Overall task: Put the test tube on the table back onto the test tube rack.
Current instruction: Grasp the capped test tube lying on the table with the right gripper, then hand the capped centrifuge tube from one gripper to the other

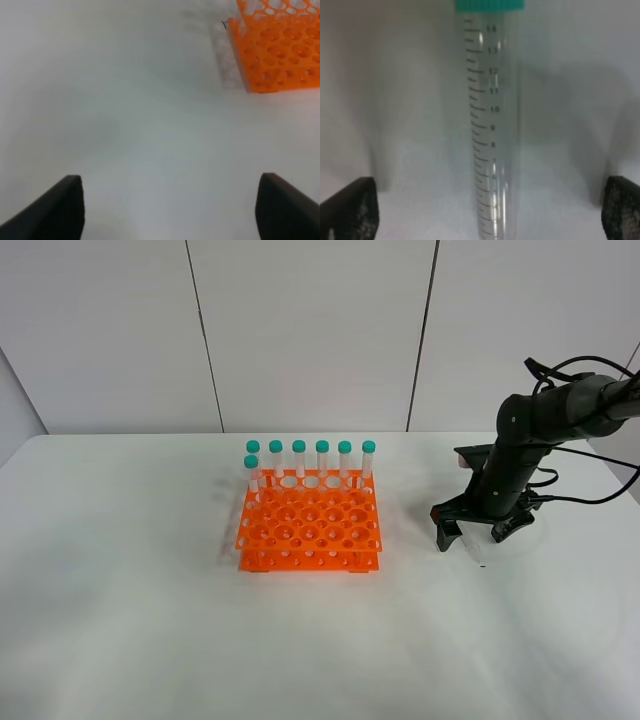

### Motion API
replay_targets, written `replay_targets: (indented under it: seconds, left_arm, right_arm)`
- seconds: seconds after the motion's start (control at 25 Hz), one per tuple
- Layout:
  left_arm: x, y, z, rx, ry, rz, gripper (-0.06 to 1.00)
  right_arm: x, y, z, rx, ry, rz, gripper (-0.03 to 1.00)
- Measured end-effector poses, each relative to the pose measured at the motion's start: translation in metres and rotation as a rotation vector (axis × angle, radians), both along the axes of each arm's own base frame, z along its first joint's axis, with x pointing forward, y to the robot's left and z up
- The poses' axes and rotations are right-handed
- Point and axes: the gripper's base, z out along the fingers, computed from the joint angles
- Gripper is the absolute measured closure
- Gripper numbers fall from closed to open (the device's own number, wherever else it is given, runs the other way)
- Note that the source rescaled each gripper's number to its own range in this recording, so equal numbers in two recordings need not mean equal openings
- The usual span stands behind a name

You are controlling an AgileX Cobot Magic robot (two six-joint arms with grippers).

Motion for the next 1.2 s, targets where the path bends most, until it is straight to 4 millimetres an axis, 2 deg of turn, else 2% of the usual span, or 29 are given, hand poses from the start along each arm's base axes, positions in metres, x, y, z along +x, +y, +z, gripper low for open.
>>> replay_targets:
  seconds: [0.16, 0.24, 0.32, 0.4, 0.48, 0.52, 0.56, 0.76, 0.88, 0.96, 1.08, 1.2]
  left_arm:
    - [0.0, 0.0, 0.0, 0.0, 0.0, 0.0, -0.06]
    - [0.0, 0.0, 0.0, 0.0, 0.0, 0.0, -0.06]
    - [0.0, 0.0, 0.0, 0.0, 0.0, 0.0, -0.06]
    - [0.0, 0.0, 0.0, 0.0, 0.0, 0.0, -0.06]
    - [0.0, 0.0, 0.0, 0.0, 0.0, 0.0, -0.06]
    - [0.0, 0.0, 0.0, 0.0, 0.0, 0.0, -0.06]
    - [0.0, 0.0, 0.0, 0.0, 0.0, 0.0, -0.06]
    - [0.0, 0.0, 0.0, 0.0, 0.0, 0.0, -0.06]
    - [0.0, 0.0, 0.0, 0.0, 0.0, 0.0, -0.06]
    - [0.0, 0.0, 0.0, 0.0, 0.0, 0.0, -0.06]
    - [0.0, 0.0, 0.0, 0.0, 0.0, 0.0, -0.06]
    - [0.0, 0.0, 0.0, 0.0, 0.0, 0.0, -0.06]
  right_arm:
    - [0.0, 0.0, 0.0, -0.001, 0.0, 0.001, 0.0]
    - [0.0, 0.0, 0.0, -0.002, 0.0, 0.001, 0.08]
    - [0.0, 0.0, 0.0, -0.002, -0.001, 0.001, 0.27]
    - [0.0, 0.0, 0.0, -0.003, -0.001, 0.003, 0.53]
    - [0.0, -0.001, -0.001, -0.012, -0.003, 0.01, 0.9]
    - [0.0, -0.001, -0.001, -0.017, -0.004, 0.013, 0.97]
    - [0.001, -0.002, -0.001, -0.025, -0.006, 0.021, 0.93]
    - [0.0, -0.005, -0.001, -0.057, 0.004, 0.048, 0.94]
    - [-0.002, -0.005, 0.007, -0.063, 0.007, 0.052, 0.94]
    - [-0.002, -0.005, 0.024, -0.061, -0.022, 0.052, 0.94]
    - [-0.006, -0.006, 0.063, -0.056, -0.079, 0.05, 0.94]
    - [-0.019, -0.007, 0.102, -0.048, -0.11, 0.056, 0.94]
